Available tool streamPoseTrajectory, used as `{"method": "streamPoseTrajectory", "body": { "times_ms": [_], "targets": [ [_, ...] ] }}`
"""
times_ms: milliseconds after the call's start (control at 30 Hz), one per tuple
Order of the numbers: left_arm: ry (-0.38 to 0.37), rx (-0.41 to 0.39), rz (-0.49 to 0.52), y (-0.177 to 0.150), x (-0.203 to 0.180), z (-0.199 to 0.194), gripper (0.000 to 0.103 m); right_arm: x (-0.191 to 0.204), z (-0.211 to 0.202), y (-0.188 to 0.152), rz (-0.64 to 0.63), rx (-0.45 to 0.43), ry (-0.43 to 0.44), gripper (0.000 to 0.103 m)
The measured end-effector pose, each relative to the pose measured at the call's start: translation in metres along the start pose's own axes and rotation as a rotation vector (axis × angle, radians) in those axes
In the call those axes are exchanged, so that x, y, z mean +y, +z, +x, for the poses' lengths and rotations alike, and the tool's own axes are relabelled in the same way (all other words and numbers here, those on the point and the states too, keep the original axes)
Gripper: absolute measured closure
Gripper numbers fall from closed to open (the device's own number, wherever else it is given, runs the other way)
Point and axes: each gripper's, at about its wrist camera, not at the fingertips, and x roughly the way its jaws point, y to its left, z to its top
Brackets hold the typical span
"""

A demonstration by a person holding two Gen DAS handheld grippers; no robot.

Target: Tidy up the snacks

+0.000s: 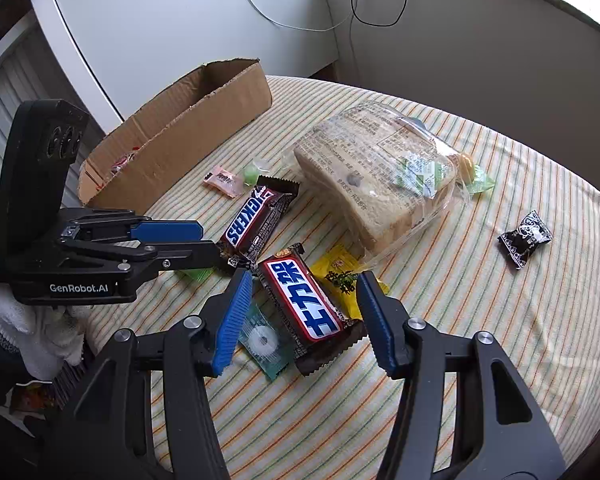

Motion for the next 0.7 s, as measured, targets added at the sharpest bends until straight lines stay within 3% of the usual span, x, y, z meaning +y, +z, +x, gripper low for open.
{"method": "streamPoseTrajectory", "body": {
  "times_ms": [333,500,700],
  "targets": [
    [0.140,-0.008,0.229,-0.027,-0.035,0.002,0.066,0.008,0.007,-0.008,-0.043,0.037,-0.027,0.052],
    [0.126,-0.009,0.229,-0.033,-0.035,-0.002,0.066,0.011,0.007,-0.009,-0.063,0.042,-0.031,0.052],
    [0.118,0.005,0.261,-0.038,-0.035,-0.006,0.066,0.016,0.019,-0.007,-0.097,0.074,-0.076,0.061]
  ]
}}
